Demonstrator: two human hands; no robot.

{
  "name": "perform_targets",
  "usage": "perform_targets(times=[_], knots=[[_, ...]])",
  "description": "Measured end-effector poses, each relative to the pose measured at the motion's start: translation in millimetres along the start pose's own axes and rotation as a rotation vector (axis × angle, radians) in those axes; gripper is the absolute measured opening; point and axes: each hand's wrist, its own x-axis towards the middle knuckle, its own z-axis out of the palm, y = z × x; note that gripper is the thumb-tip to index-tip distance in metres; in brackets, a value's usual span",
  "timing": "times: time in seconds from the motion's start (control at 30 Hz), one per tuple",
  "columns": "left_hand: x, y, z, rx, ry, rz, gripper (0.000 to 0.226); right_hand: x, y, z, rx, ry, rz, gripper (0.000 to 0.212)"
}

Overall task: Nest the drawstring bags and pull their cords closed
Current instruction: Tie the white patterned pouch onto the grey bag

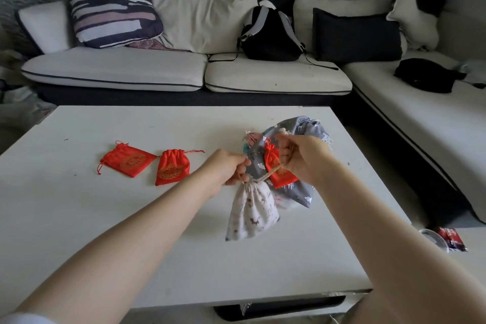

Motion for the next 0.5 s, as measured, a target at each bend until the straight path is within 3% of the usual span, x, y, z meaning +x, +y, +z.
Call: perform_targets(times=[0.2, 0.3, 0.4, 0.5], knots=[[-16.4, 11.7, 9.6, 0.379, -0.233, 0.173, 0.022, -5.4, 2.1, 25.2, -0.209, -0.182, -0.203, 0.032], [-18.3, 10.4, 10.4, 0.468, -0.244, 0.268, 0.032, -6.0, 6.4, 36.1, -0.313, -0.242, -0.261, 0.03], [-14.7, 7.8, 7.7, 0.376, -0.197, 0.299, 0.039, 0.4, 10.5, 32.6, -0.39, -0.199, -0.271, 0.027], [-13.3, 9.1, 3.4, 0.173, -0.161, 0.306, 0.03, 4.3, 13.4, 18.3, -0.458, -0.14, -0.217, 0.027]])
